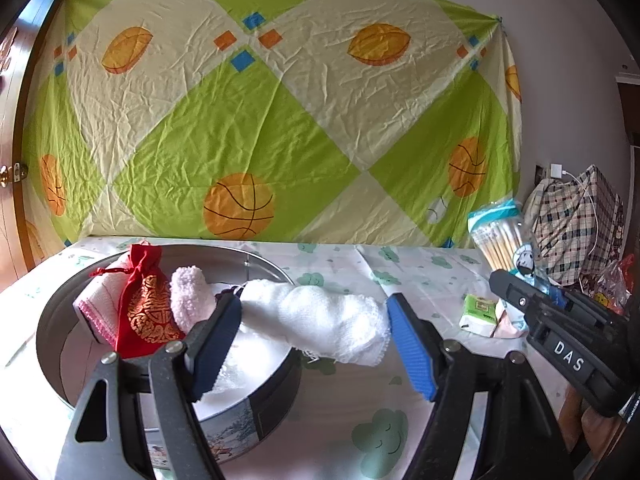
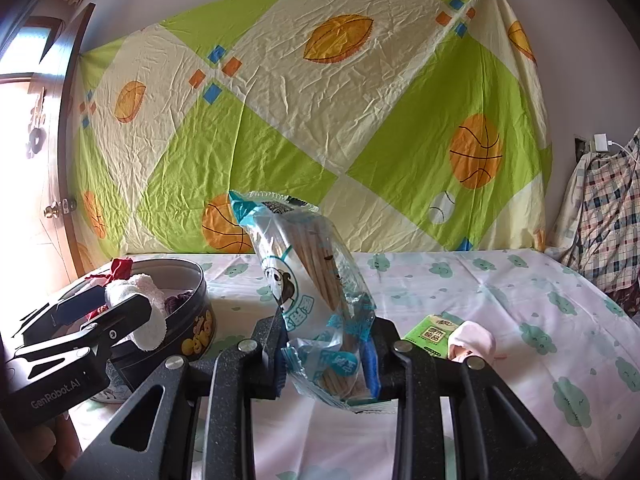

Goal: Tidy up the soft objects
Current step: 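Carry white rolled towel over the tin with left gripper while right gripper holds swab bag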

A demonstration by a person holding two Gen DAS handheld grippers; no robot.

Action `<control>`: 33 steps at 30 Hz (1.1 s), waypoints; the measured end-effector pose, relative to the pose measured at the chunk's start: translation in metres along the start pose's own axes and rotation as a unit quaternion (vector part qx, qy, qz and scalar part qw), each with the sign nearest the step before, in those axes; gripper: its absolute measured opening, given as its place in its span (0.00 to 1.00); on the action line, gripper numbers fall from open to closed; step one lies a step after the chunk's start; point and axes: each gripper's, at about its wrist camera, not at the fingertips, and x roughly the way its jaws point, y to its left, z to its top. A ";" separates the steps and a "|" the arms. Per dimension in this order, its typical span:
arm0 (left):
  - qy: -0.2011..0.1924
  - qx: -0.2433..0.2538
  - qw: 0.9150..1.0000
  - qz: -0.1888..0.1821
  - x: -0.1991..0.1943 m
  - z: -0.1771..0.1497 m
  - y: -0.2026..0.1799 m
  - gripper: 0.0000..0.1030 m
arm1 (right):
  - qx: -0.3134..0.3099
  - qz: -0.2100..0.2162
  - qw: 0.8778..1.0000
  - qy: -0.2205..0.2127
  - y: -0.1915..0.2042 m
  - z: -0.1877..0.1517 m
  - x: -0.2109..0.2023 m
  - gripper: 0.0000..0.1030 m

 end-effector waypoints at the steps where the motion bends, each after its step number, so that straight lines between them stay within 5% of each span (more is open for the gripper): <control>1: -0.002 0.001 1.000 0.003 -0.001 0.000 0.001 0.73 | 0.000 0.002 1.000 0.000 0.001 0.000 0.000 0.31; 33: -0.024 -0.002 0.999 0.047 -0.020 0.000 0.034 0.73 | -0.026 0.045 0.999 0.000 0.054 -0.005 -0.002 0.31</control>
